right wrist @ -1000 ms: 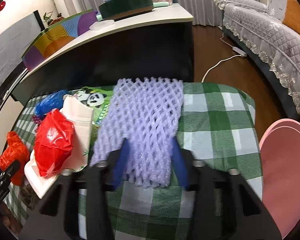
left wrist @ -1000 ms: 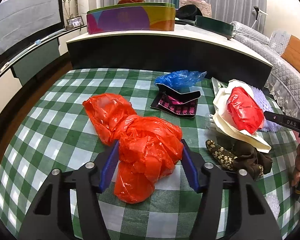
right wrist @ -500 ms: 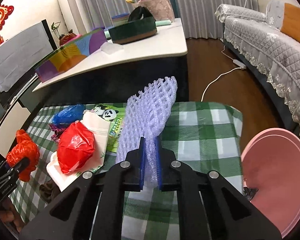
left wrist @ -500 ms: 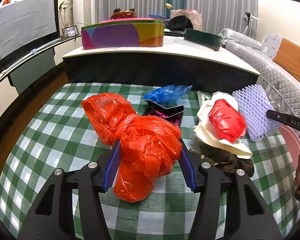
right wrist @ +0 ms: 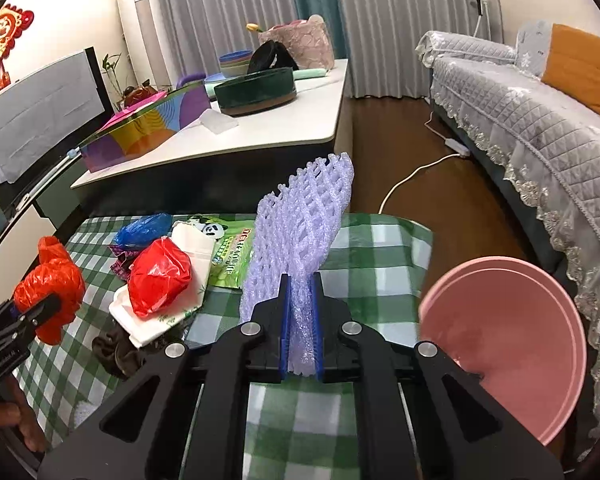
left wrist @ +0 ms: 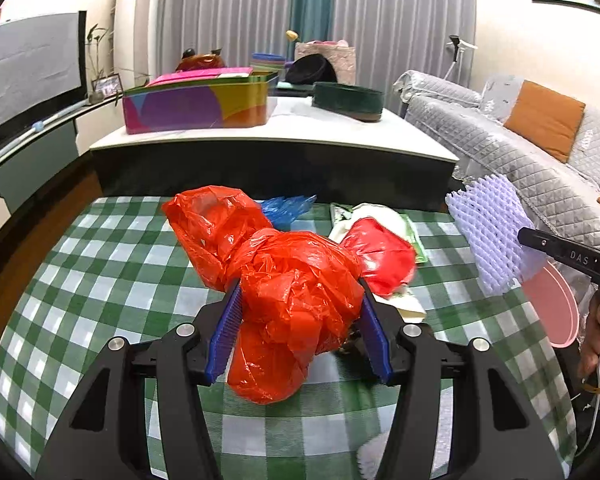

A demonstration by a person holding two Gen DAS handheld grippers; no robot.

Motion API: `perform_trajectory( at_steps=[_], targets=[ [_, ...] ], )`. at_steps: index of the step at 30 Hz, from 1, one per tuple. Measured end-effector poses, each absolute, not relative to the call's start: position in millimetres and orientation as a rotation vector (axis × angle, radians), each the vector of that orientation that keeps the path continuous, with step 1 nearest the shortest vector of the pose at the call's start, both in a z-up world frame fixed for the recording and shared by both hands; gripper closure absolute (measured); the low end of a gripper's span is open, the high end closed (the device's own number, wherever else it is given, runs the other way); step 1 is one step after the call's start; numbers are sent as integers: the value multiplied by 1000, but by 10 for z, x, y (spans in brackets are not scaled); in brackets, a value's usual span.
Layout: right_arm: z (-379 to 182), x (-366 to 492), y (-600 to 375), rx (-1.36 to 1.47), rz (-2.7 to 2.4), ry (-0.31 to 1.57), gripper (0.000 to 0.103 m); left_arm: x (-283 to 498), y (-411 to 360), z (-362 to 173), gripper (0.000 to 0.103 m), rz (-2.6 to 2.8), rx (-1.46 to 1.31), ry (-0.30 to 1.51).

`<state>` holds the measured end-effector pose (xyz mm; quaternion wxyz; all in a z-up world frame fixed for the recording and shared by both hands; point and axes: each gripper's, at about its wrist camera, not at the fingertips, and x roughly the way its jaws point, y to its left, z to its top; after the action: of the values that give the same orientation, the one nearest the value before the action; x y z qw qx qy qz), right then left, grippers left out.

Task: Collect trash
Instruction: 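Carry the red bag and purple foam net over the pink bin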

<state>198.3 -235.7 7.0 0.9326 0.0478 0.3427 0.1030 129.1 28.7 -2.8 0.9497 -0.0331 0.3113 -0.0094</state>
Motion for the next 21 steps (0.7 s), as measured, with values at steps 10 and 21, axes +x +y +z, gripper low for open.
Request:
perform_trajectory(
  at_steps=[10,21],
  targets=[
    [219,1622,-2470,70,189,673,93,1159,127,56,49,-65,-50,613],
    [400,1320,-2587,60,158,662,93,1013,-78,151,49,-122,-29,583]
  ],
)
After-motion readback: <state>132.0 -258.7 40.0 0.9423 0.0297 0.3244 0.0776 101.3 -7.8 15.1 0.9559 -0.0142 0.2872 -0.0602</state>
